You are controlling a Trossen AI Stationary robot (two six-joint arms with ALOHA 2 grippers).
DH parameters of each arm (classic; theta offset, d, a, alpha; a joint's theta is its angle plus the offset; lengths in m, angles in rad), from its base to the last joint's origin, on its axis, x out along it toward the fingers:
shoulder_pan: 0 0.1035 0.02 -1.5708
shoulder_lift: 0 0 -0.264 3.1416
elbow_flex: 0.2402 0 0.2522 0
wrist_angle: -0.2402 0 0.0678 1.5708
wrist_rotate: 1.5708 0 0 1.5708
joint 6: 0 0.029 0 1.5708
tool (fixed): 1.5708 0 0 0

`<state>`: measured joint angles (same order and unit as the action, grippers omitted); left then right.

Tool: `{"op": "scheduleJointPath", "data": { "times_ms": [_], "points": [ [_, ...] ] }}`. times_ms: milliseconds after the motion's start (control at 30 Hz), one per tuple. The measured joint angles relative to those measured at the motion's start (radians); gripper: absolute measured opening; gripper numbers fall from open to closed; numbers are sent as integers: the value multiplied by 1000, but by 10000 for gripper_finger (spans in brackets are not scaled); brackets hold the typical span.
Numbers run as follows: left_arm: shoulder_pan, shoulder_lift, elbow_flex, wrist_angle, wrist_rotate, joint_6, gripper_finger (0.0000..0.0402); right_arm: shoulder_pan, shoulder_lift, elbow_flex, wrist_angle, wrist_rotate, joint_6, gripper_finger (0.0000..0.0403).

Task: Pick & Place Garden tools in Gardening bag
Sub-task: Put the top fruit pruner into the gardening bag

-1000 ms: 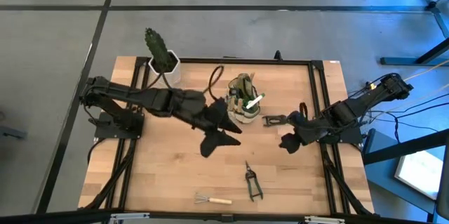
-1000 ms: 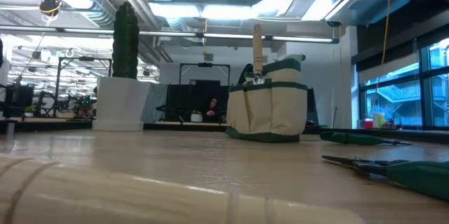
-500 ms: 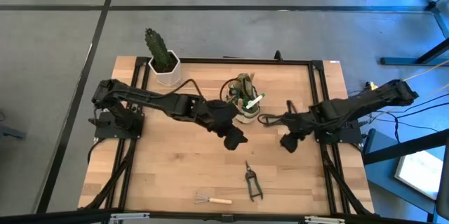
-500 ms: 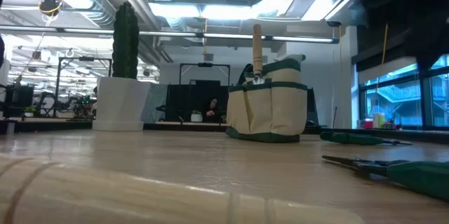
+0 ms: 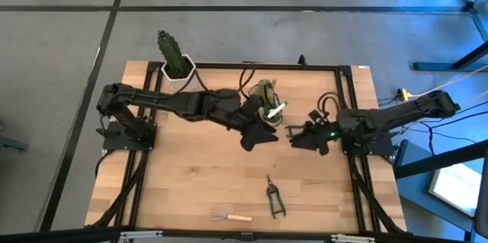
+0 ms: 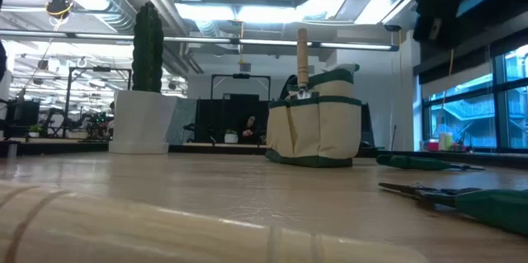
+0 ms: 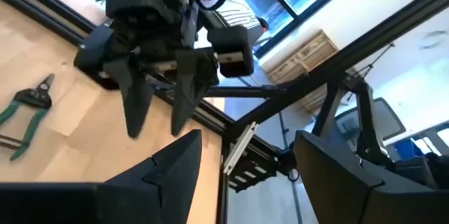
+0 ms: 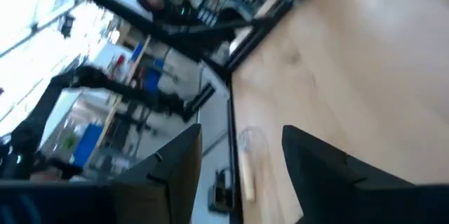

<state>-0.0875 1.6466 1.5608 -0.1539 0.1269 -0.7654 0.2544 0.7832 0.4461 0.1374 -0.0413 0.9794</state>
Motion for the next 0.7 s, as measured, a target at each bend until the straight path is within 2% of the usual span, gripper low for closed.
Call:
{"op": "scheduleJointPath", "data": {
  "times_ms": [233, 400, 567, 700],
  "points": [
    [0, -3, 0, -58, 0, 11, 223, -8, -150, 0, -316, 142, 12, 201],
    [-2, -3, 0, -85, -5, 20, 223, -23, -207, 0, -548, 201, 89, 201],
    [-6, -3, 0, -132, -27, 32, 223, -47, -208, 0, -715, 168, 136, 201],
    [-4, -3, 0, -162, -6, 63, 223, -51, -206, 0, -757, 110, 65, 201]
  ]
}}
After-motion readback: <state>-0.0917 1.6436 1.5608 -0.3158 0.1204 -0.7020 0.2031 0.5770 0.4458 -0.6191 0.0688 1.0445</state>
